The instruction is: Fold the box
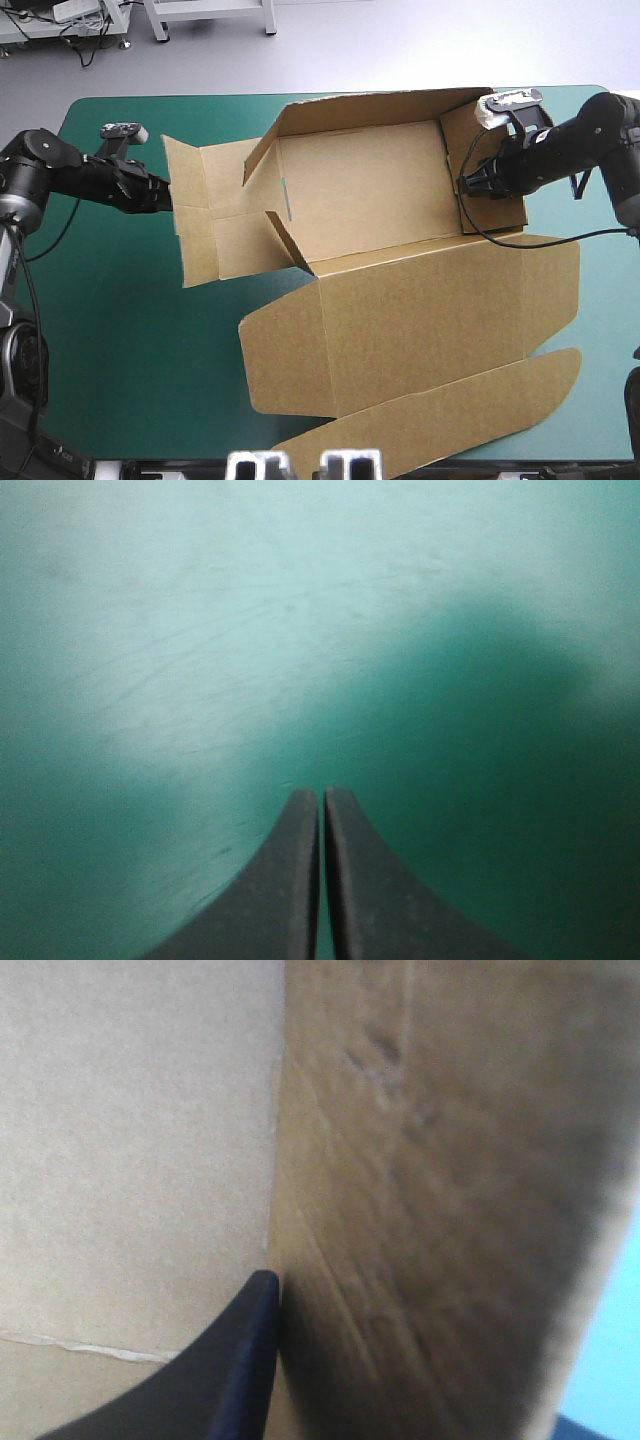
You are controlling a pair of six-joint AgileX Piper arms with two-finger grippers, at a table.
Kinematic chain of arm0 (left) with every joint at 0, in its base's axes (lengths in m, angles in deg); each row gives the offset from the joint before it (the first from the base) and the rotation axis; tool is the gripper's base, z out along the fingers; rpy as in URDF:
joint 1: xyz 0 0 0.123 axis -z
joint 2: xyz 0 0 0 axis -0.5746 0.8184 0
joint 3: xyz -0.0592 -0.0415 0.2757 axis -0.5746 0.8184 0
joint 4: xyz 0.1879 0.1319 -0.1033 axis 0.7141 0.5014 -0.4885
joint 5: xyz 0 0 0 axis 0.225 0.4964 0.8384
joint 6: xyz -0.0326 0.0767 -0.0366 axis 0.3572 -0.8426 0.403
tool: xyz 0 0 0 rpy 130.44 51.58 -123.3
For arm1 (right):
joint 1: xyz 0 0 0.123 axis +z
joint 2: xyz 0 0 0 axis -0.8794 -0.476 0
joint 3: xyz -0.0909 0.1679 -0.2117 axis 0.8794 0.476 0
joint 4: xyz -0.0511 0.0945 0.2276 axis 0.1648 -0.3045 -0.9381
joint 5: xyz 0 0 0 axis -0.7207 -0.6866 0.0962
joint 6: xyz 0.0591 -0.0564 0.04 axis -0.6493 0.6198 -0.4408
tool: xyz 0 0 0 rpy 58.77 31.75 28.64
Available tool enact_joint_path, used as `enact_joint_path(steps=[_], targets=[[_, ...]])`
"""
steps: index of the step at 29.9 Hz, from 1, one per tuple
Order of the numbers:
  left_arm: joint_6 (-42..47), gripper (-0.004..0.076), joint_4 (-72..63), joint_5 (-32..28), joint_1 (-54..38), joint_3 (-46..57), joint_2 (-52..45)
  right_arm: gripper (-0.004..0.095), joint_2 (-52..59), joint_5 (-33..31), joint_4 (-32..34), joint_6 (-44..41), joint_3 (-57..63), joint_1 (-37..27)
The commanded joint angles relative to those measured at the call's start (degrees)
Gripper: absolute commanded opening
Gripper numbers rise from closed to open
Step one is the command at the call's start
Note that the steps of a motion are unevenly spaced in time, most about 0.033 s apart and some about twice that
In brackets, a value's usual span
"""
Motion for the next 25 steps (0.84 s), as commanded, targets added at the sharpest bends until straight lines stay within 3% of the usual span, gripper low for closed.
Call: enact_joint_path(steps=[1,8,18,25], targets=[[-6.48,0.0008,-14.76,5.84,0.06,-1.93,0.46,-0.002,2.46,-0.22,-5.38,1.55,-1.87,-0.44],[-6.89,0.0008,-19.18,5.94,2.95,-1.91,0.94,-0.002,1.97,1.99,-4.7,1.46,-1.87,-0.44],[-8.54,0.0008,-23.57,5.94,9.67,-1.91,0.69,-0.002,-0.83,7.1,1.56,-3.09,-1.87,-0.44],[-9.34,0.0008,-28.09,5.82,9.71,-1.91,-3.02,-0.002,-3.78,7.75,1.31,-3.49,-1.87,-0.44]])
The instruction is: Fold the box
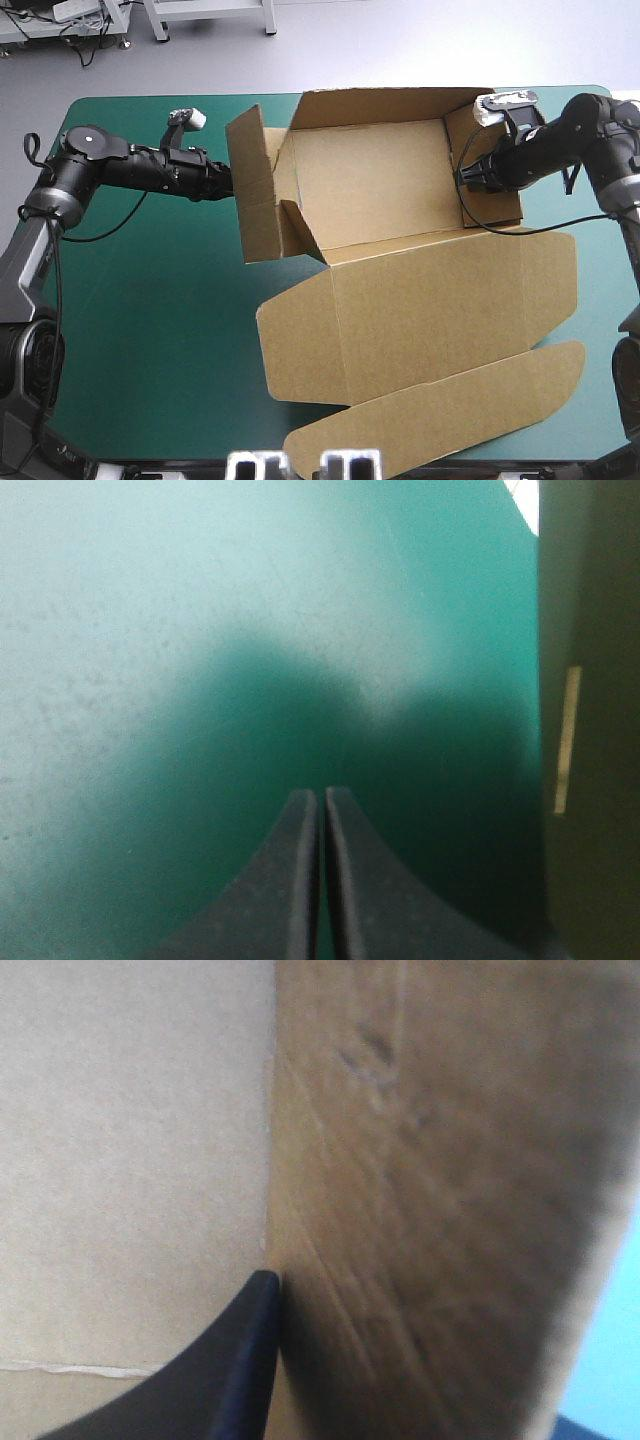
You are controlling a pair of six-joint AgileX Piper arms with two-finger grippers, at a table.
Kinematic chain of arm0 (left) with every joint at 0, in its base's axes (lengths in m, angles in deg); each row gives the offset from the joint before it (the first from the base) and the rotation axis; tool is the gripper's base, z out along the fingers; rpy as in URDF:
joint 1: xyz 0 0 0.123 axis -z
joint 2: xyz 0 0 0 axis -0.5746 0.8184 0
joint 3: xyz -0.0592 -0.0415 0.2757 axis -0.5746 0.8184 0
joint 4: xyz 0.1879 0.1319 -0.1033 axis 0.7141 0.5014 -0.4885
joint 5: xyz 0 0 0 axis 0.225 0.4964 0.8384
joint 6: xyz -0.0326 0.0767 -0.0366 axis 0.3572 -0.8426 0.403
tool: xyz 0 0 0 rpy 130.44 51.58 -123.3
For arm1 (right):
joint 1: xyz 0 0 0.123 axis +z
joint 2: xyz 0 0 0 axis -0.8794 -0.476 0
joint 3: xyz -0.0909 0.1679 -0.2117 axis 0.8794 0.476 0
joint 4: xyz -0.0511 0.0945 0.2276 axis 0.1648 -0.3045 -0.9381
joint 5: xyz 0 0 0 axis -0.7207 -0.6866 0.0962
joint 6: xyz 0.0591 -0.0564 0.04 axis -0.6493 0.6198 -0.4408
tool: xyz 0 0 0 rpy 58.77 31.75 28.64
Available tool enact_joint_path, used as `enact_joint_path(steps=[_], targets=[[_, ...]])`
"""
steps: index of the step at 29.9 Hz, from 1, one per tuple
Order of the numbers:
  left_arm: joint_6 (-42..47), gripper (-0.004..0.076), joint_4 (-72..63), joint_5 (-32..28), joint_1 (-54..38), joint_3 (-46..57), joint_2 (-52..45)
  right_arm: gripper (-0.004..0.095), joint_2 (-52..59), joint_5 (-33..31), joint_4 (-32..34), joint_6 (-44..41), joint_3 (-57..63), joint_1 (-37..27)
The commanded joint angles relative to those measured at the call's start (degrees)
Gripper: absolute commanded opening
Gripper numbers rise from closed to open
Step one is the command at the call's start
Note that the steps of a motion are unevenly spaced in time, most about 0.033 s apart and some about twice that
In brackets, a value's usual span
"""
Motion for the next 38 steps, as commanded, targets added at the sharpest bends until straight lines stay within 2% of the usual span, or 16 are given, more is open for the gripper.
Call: enact_joint_path(steps=[1,6,10,19,22,28,31,34,38], targets=[[-1.03,0.0008,-7.71,4.59,0.44,-1.86,-5.55,-0.002,1.35,3.07,-2.06,-0.61,-1.87,-0.44],[-2.13,0.0008,-9.35,4.44,1.9,-1.86,-8.07,-0.002,1.22,4.57,-3.31,-0.61,-1.97,-0.32],[-2.13,0.0038,-10.62,4.38,4.29,-1.86,-8.07,-0.002,1.22,4.57,-4.06,-0.61,-2.1,-0.32],[-2.54,0.0179,-17.01,4.38,9.44,-1.86,-8.07,-0.002,1.22,5.29,-3.97,-2.29,-2.28,-0.05],[-2.54,0.0237,-17.35,4.38,9.93,-2.0,-8.07,-0.0018,1.22,5.39,-1.42,-3.53,-2.28,1.73],[-2.59,0.0419,-16.24,4.38,9.93,-3.63,-8.07,-0.0018,1.22,10.05,8.44,-11.48,-2.28,7.61],[-2.33,0.0434,-12.06,4.24,9.93,-4.68,-8.07,-0.0019,1.22,11.66,8.59,-13.24,-2.32,9.5],[1.17,0.0434,-3.78,1.85,9.93,-5.19,-8.07,-0.0019,1.22,12.73,7.28,-13.56,-2.32,10.81],[8.84,0.0434,4.39,-8.12,9.93,-5.19,-8.07,-0.0019,1.22,15.21,7.55,-16.72,-2.32,12.59]])
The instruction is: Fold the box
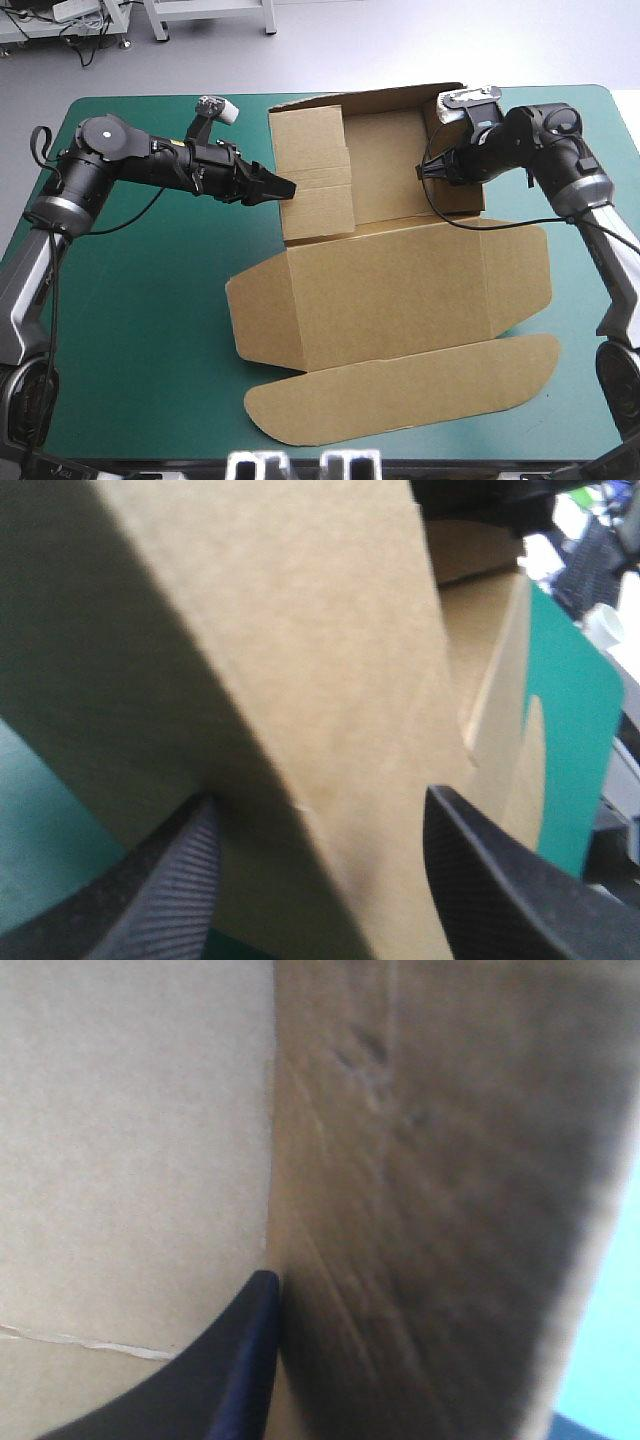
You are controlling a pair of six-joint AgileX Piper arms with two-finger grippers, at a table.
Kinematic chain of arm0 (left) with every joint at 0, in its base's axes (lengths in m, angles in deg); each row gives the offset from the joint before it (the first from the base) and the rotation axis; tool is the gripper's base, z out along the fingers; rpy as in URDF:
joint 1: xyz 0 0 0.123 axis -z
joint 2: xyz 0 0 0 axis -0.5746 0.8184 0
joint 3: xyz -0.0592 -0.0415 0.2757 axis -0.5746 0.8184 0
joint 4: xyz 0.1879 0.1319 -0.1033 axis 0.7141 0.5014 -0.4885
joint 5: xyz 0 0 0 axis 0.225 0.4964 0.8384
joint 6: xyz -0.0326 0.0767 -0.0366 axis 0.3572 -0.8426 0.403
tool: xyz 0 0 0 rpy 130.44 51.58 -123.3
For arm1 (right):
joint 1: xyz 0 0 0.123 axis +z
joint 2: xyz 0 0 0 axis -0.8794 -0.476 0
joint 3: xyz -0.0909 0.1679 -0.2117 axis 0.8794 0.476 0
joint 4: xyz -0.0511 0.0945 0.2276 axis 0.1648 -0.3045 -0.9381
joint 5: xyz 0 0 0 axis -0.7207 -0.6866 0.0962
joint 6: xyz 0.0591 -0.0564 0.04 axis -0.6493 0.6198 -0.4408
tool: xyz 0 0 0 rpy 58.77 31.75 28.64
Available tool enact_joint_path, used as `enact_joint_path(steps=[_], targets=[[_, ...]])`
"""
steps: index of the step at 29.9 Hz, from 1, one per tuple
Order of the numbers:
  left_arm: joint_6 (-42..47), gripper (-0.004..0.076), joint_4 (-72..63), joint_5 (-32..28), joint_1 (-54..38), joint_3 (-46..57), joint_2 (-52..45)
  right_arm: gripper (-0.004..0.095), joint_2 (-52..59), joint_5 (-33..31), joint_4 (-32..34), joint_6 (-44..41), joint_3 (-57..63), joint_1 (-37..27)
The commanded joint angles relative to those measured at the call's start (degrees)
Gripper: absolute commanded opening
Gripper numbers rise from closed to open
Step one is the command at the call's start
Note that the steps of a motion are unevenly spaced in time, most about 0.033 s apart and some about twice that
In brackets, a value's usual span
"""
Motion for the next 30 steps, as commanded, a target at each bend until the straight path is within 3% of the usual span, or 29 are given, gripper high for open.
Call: enact_joint_path(steps=[1,9,15,19,24,30], targets=[[5.64,0.0434,1.06,-8.11,0.48,-1.92,-2.39,-0.0019,2.65,5.51,-3.96,-2.88,-2.17,2.24],[17.95,0.0432,15.96,-15.84,5.53,-1.92,-2.39,-0.0019,2.65,6.32,-8.82,-3.02,-2.17,4.14],[34.99,0.0405,37.69,-24.04,13.75,-2.01,-2.39,-0.0019,2.65,5.94,-16.48,2.1,-2.17,4.14],[45.31,0.0293,52.49,-26.27,18.24,-2.01,-2.39,-0.002,2.65,5.15,-21.66,5.4,-2.17,4.14],[44.17,0.0,54.22,-25.07,19.4,-2.01,-2.39,-0.002,2.65,3.34,-21.78,6.71,-2.17,4.03],[42.75,-0.0006,54.22,-20.12,19.4,-2.01,-1.98,-0.002,2.42,2.33,-15.13,3.9,-2.17,4.03]])
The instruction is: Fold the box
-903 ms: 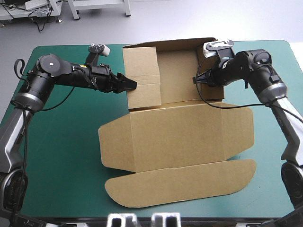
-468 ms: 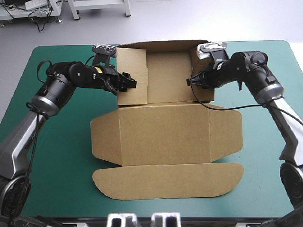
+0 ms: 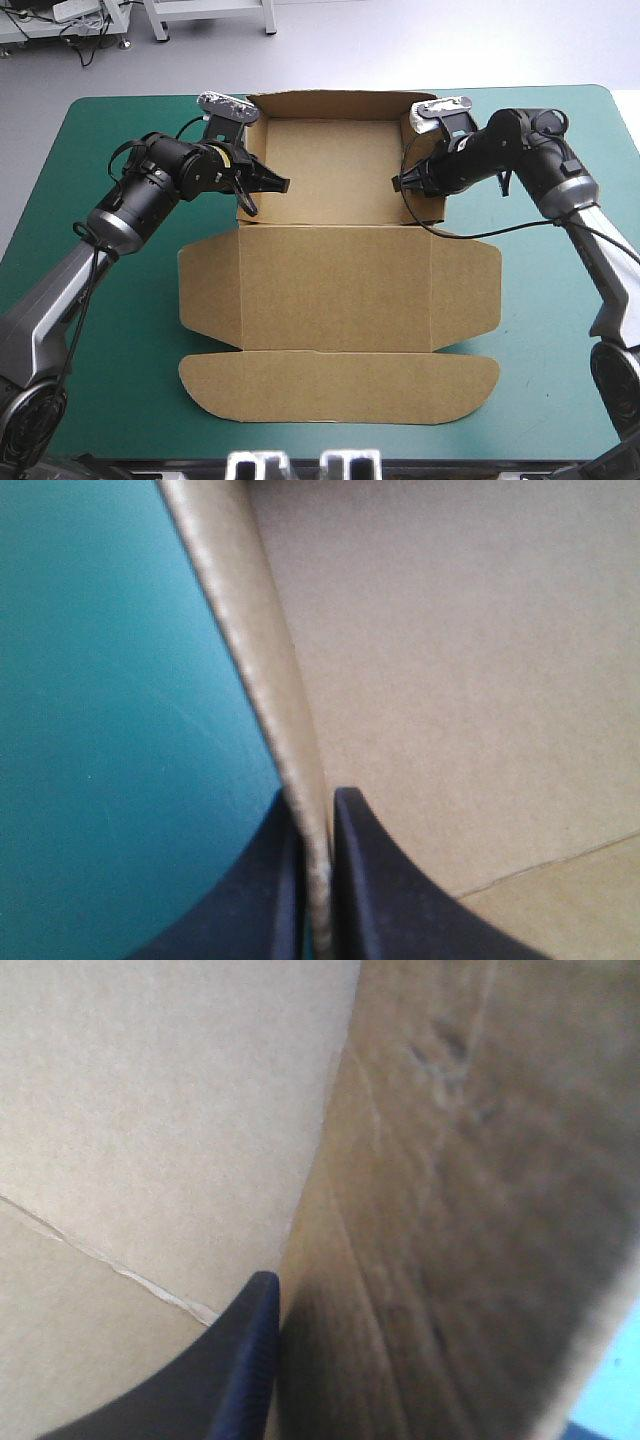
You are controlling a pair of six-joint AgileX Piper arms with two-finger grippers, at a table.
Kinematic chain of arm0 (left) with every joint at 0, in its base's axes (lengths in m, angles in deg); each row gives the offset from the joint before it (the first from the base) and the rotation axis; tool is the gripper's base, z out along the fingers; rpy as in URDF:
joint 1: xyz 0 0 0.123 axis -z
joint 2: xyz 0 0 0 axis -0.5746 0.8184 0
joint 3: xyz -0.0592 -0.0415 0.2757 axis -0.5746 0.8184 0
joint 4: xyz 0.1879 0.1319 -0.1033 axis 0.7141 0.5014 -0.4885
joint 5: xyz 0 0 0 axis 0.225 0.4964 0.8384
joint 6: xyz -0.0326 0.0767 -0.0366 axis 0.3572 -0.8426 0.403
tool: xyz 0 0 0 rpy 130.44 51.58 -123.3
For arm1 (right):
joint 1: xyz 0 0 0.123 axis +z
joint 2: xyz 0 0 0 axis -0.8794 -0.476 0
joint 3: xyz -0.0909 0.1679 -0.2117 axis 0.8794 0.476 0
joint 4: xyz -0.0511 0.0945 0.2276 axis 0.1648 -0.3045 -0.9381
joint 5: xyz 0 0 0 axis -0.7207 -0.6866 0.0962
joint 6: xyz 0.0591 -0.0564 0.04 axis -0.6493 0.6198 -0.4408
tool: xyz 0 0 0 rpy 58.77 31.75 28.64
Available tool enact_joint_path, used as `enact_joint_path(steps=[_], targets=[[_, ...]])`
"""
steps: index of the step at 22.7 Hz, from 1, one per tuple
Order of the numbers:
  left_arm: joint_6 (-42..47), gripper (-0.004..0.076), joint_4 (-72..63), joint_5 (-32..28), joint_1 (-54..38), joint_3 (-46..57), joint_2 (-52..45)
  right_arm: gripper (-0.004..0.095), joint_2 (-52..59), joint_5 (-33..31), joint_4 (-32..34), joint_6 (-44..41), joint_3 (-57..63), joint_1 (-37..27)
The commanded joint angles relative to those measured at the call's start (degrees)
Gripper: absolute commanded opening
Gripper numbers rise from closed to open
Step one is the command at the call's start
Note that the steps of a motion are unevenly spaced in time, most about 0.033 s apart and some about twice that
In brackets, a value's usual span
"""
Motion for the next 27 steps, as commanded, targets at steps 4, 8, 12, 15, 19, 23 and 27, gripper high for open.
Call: enact_joint_path(steps=[4,8,12,15,19,23,27], targets=[[-5.37,-0.0007,-10.25,3.51,1.56,-1.72,0.97,-0.002,0.4,-5.18,0.7,-3.4,-2.29,0.98],[-9.56,-0.001,-16.17,5.22,1.56,-1.72,4.94,-0.002,-2.96,-12.78,8.02,-4.13,-2.29,0.98],[-10.79,-0.001,-18.86,7.56,1.56,-1.72,9.13,-0.002,-4.5,-13.4,13.84,-6.16,-1.9,0.98],[-11.06,-0.001,-18.91,7.58,1.56,-1.72,10.46,-0.002,-5.92,-13.03,15.62,-6.16,-1.9,0.98],[-10.54,-0.001,-17.11,7.34,1.56,-1.72,10.61,-0.002,-8.63,-13.45,16.83,-6.16,-1.8,0.98],[-10.39,-0.001,-17.01,9.5,1.56,-1.72,10.61,-0.002,-10.02,-13.45,13.75,-5.6,-1.8,0.98],[-10.22,-0.001,-14.05,15.01,1.56,-1.98,10.75,-0.002,-10.98,-13.45,12.92,-5.04,-1.8,0.98]])
